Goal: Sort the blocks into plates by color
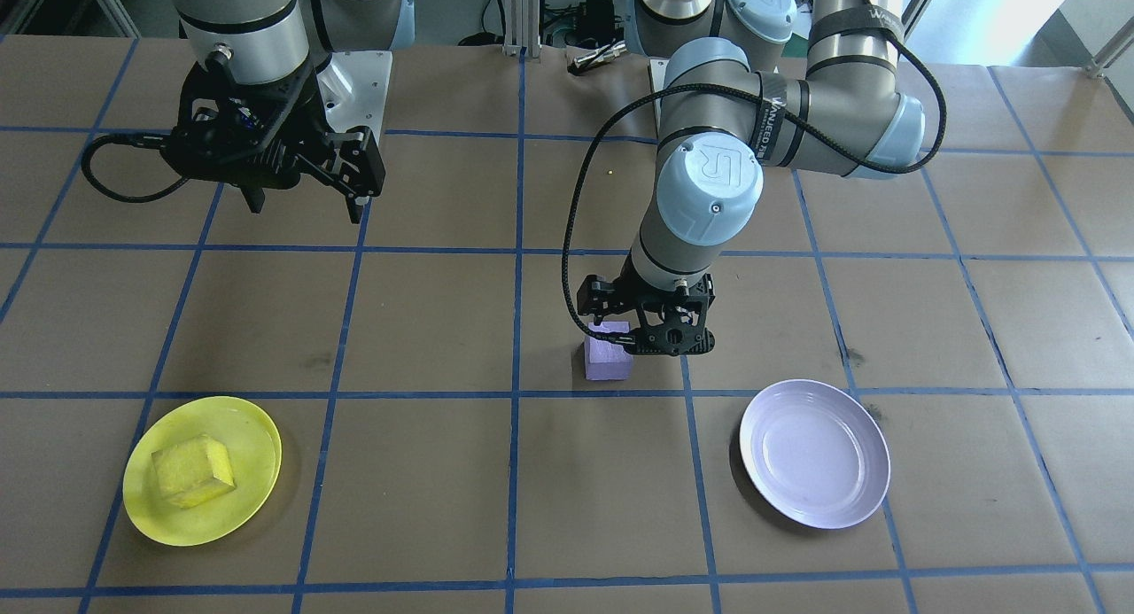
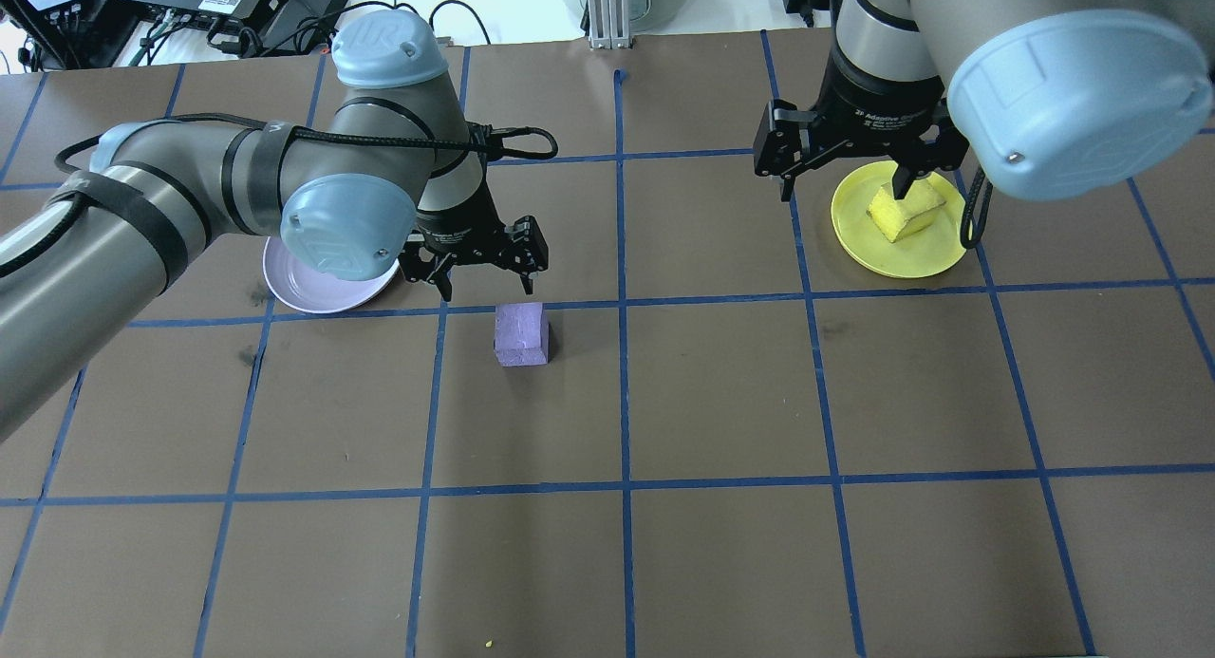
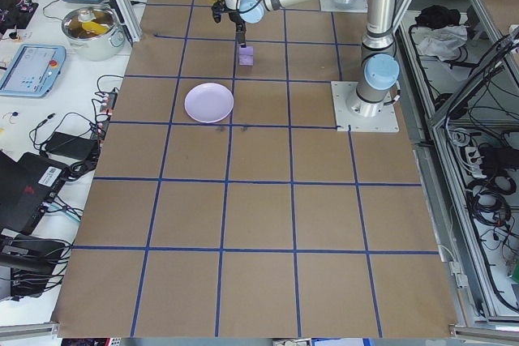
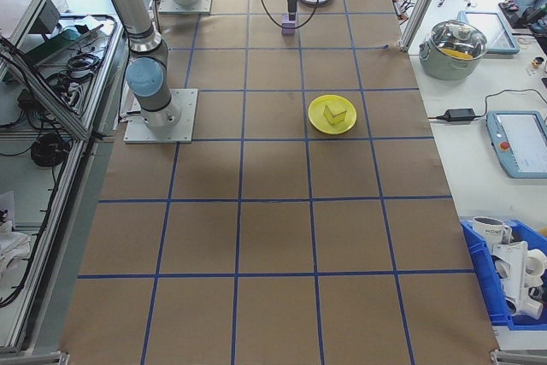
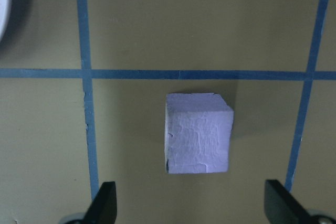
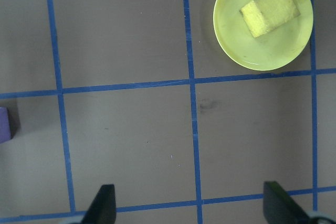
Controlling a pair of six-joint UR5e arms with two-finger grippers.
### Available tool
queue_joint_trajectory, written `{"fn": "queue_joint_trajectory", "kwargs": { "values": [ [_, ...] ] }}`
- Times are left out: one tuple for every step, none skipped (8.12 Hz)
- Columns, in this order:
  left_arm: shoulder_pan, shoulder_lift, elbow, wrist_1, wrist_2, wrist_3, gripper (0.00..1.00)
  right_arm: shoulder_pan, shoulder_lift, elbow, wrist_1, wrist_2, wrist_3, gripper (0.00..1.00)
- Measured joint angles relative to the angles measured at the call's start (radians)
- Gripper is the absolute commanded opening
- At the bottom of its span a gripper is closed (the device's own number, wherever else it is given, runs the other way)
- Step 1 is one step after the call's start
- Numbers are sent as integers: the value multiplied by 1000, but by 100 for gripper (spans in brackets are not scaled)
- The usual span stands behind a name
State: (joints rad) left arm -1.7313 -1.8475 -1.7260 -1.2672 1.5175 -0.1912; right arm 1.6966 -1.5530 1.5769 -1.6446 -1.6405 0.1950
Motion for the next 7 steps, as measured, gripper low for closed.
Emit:
{"fn": "queue_joint_trajectory", "kwargs": {
  "values": [
    [-11, -18, -2, 11, -6, -11, 100, -7, -3, -1, 2, 33, -48, 100],
    [-25, -42, -3, 19, -7, -21, 100, -10, -5, -1, 2, 50, -72, 100],
    [-45, -70, -4, 38, -7, -28, 100, -17, -5, -2, 2, 59, -89, 100],
    [-65, -98, -5, 62, -6, -39, 100, -26, -6, -2, 3, 64, -101, 100],
    [-77, -115, -6, 75, -4, -41, 100, -32, -8, -2, 6, 67, -108, 100],
    [-81, -120, -7, 80, 0, -33, 100, -33, -10, -1, 8, 68, -112, 100],
    [-83, -115, -7, 82, 9, -8, 100, -33, -11, -1, 8, 70, -112, 100]
  ]
}}
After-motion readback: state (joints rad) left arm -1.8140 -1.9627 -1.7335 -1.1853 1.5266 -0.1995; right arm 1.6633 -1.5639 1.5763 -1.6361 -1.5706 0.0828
